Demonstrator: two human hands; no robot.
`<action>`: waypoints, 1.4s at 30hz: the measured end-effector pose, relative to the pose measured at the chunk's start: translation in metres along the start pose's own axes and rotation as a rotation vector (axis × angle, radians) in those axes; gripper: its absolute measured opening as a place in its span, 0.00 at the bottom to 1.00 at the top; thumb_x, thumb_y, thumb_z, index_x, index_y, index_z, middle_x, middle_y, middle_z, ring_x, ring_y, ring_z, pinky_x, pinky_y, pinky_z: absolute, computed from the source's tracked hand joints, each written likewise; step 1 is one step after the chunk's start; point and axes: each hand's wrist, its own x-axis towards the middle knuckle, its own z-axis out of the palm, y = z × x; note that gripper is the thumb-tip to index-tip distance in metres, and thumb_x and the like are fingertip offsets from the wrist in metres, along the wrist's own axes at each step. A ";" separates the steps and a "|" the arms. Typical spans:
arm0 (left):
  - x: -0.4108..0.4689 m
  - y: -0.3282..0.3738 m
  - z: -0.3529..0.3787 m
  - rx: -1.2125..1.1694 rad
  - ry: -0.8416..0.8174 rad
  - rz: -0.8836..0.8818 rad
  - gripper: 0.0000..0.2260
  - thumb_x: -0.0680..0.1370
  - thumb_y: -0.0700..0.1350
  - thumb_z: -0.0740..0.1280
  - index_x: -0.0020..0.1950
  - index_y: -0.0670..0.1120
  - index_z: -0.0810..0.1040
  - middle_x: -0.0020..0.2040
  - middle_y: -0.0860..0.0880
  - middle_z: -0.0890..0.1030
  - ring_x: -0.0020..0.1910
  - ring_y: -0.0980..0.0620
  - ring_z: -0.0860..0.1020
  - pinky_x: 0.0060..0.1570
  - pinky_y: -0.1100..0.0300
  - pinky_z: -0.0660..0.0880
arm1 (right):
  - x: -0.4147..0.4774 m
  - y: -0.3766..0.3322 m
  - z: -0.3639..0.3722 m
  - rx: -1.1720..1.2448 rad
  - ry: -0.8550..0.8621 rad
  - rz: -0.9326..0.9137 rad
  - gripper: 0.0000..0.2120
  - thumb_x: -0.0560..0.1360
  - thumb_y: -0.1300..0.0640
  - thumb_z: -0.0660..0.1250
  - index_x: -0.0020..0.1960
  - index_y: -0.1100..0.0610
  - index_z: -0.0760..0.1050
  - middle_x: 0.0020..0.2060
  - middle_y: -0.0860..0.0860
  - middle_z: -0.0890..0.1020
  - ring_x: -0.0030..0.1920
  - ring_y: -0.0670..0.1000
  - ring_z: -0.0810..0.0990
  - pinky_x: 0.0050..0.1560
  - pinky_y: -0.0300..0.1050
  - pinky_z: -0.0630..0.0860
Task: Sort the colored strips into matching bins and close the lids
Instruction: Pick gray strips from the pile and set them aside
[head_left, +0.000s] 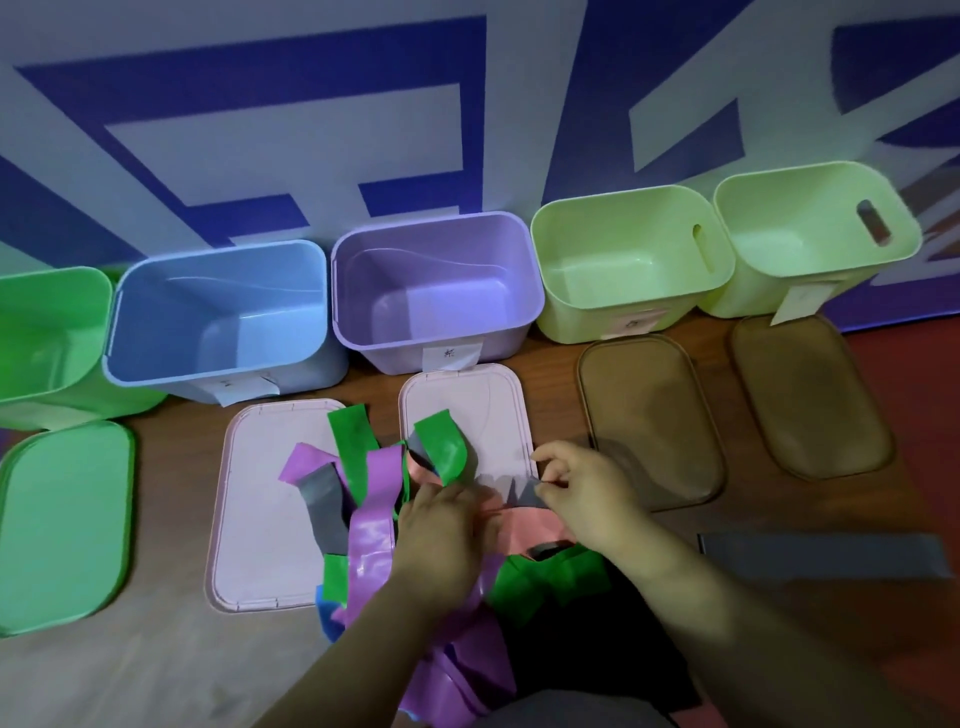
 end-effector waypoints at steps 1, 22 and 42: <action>0.002 0.001 -0.002 -0.029 -0.002 0.004 0.17 0.74 0.59 0.63 0.60 0.57 0.78 0.51 0.53 0.84 0.50 0.44 0.77 0.48 0.49 0.76 | -0.005 -0.003 -0.005 0.018 -0.009 -0.030 0.15 0.71 0.58 0.72 0.55 0.44 0.80 0.39 0.40 0.81 0.44 0.45 0.81 0.51 0.42 0.78; -0.005 0.040 -0.082 -0.731 -0.033 0.194 0.03 0.70 0.51 0.70 0.37 0.58 0.83 0.54 0.58 0.80 0.62 0.54 0.75 0.64 0.43 0.69 | -0.082 -0.105 -0.097 0.058 0.116 -0.468 0.11 0.71 0.62 0.71 0.45 0.47 0.83 0.37 0.40 0.77 0.40 0.43 0.78 0.41 0.29 0.71; -0.008 0.067 -0.074 -0.877 -0.251 0.186 0.14 0.76 0.33 0.69 0.56 0.48 0.75 0.32 0.53 0.72 0.32 0.56 0.70 0.34 0.62 0.68 | -0.123 -0.070 -0.158 0.280 0.592 -0.249 0.11 0.74 0.64 0.71 0.52 0.51 0.83 0.43 0.46 0.83 0.40 0.37 0.80 0.40 0.25 0.72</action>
